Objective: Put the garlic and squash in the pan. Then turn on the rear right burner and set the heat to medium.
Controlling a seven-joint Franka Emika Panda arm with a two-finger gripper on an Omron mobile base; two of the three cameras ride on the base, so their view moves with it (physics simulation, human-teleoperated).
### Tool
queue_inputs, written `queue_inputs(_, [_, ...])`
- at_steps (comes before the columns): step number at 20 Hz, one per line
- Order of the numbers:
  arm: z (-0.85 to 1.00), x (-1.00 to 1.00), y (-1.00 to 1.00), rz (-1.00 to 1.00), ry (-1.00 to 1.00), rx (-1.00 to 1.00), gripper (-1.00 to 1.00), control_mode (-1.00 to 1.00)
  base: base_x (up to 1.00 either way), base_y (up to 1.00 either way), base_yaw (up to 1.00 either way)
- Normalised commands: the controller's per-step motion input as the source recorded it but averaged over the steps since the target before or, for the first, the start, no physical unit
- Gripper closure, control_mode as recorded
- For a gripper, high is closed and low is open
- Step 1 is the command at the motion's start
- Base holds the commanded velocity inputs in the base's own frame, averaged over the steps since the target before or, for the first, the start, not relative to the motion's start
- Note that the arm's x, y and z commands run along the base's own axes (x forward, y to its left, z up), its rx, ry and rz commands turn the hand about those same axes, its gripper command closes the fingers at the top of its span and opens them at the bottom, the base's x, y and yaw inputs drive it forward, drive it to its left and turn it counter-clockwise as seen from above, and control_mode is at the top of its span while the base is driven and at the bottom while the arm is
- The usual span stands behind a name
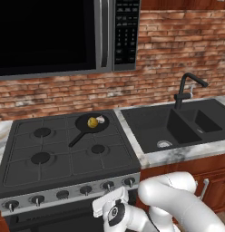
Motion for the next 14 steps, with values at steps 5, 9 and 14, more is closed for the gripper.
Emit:
queue_inputs(5, [0.00,0.00,0.00,0.00,-0.03,-0.19,1.00,-1.00,0.00,0.00,0.00])
queue_inputs(9, [0.00,0.00,0.00,0.00,-0.03,-0.24,1.00,-1.00,0.00,0.00,0.00])
queue_inputs(14, [0.00,0.00,0.00,0.00,-0.01,-0.27,1.00,-1.00,0.00,0.00,0.00])
